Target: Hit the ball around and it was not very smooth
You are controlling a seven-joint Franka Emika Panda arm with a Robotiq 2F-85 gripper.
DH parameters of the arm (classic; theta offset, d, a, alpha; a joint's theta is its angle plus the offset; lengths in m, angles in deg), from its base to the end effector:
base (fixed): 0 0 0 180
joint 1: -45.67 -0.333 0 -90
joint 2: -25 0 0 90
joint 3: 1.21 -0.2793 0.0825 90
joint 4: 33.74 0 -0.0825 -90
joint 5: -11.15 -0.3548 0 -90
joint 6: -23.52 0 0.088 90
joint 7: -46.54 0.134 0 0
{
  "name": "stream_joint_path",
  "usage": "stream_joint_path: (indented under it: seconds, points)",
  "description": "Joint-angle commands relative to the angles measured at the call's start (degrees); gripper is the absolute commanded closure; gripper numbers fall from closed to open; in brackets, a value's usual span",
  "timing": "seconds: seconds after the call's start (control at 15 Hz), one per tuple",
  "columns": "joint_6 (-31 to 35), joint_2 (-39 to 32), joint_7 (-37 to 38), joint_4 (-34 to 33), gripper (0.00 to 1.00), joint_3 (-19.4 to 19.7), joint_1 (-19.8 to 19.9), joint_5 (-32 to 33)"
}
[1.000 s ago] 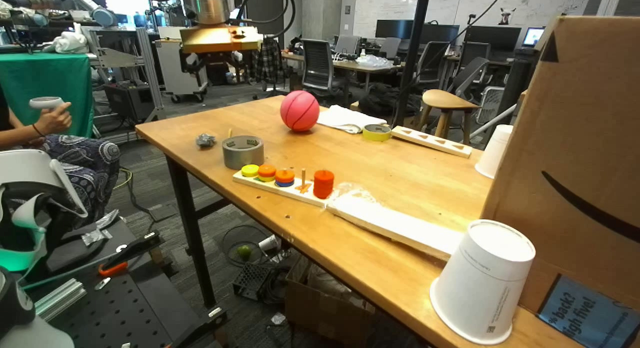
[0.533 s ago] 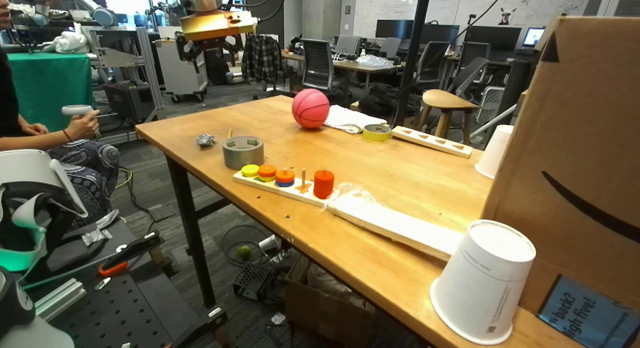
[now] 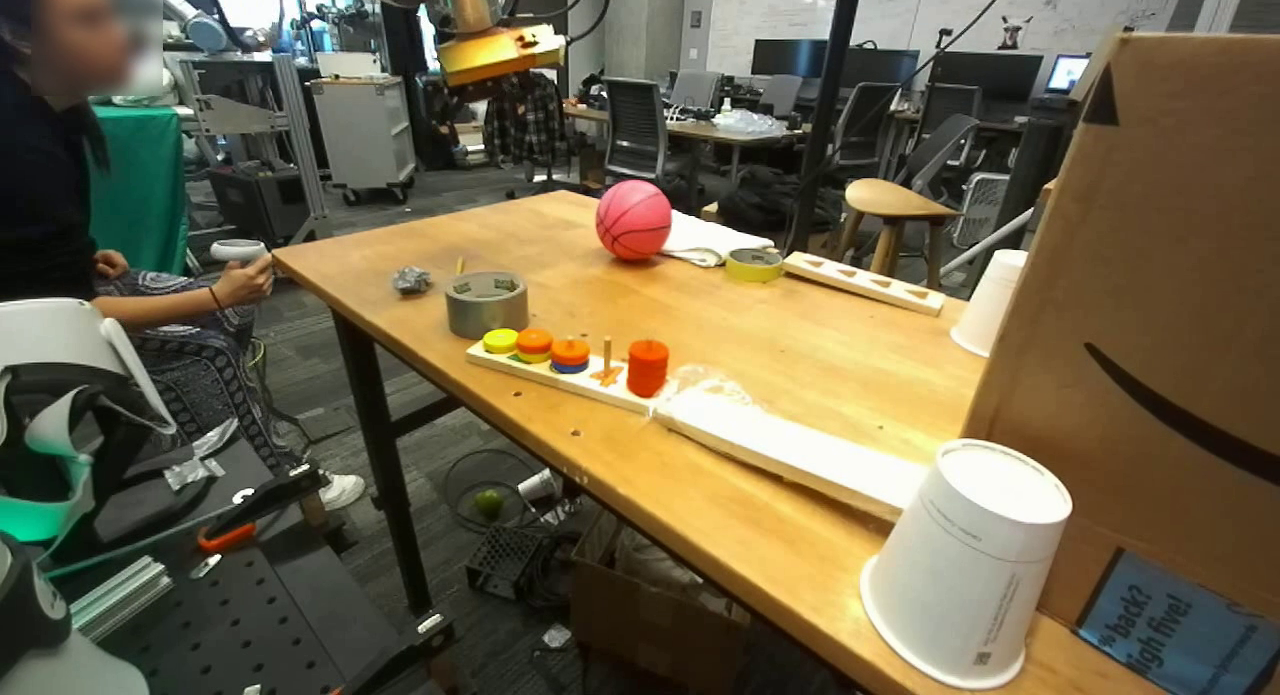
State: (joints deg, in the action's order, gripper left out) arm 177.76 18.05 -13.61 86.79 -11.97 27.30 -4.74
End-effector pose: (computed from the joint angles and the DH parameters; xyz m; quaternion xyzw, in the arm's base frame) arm 0.5153 0.2787 0.3703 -0.7621 -0.5975 -0.2469 0.0333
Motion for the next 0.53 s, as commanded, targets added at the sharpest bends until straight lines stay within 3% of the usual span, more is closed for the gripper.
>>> stream_joint_path:
  seconds: [0.0, 0.47]
  points:
    - [-3.71, -9.92, 4.00, -13.42, 0.00, -2.05, 2.88, 5.32]
    - [-10.52, -24.59, 8.81, -33.11, 0.00, -2.75, 3.91, 13.52]
